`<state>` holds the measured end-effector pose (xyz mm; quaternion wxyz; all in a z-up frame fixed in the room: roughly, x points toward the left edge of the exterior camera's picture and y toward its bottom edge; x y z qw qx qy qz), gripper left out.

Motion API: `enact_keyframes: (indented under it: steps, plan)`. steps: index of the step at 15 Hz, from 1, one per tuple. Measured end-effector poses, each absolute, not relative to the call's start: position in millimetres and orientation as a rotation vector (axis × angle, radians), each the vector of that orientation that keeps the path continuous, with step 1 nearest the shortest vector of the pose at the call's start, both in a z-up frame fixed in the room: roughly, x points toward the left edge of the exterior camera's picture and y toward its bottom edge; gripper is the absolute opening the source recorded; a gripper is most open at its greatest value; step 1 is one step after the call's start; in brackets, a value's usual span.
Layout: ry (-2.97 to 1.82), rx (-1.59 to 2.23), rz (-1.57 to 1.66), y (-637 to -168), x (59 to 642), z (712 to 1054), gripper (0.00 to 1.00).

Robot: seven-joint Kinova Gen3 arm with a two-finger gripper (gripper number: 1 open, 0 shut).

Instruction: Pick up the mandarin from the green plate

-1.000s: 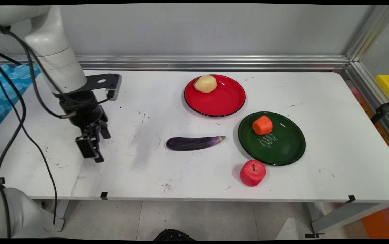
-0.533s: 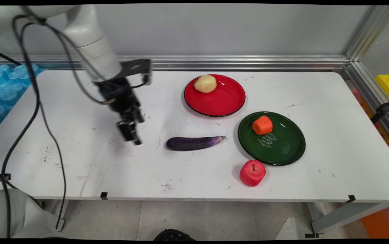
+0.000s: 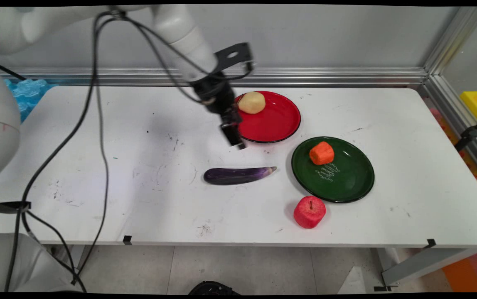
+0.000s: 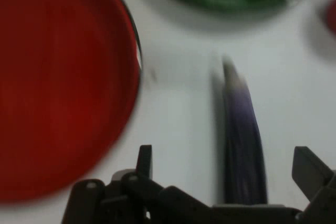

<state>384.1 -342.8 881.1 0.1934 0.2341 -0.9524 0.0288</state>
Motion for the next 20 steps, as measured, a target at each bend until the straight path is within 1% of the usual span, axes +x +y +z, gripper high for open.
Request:
enact_keyframes:
  steps: [4,8,13,20]
  plan:
    - [-2.589,0.626,0.156,-375,340,879,1.00]
    - [-2.532,0.594,0.196,-393,301,869,1.00]
    - [-2.483,0.575,0.232,-410,258,844,1.00]
    - [-2.467,0.592,0.225,-412,226,804,1.00]
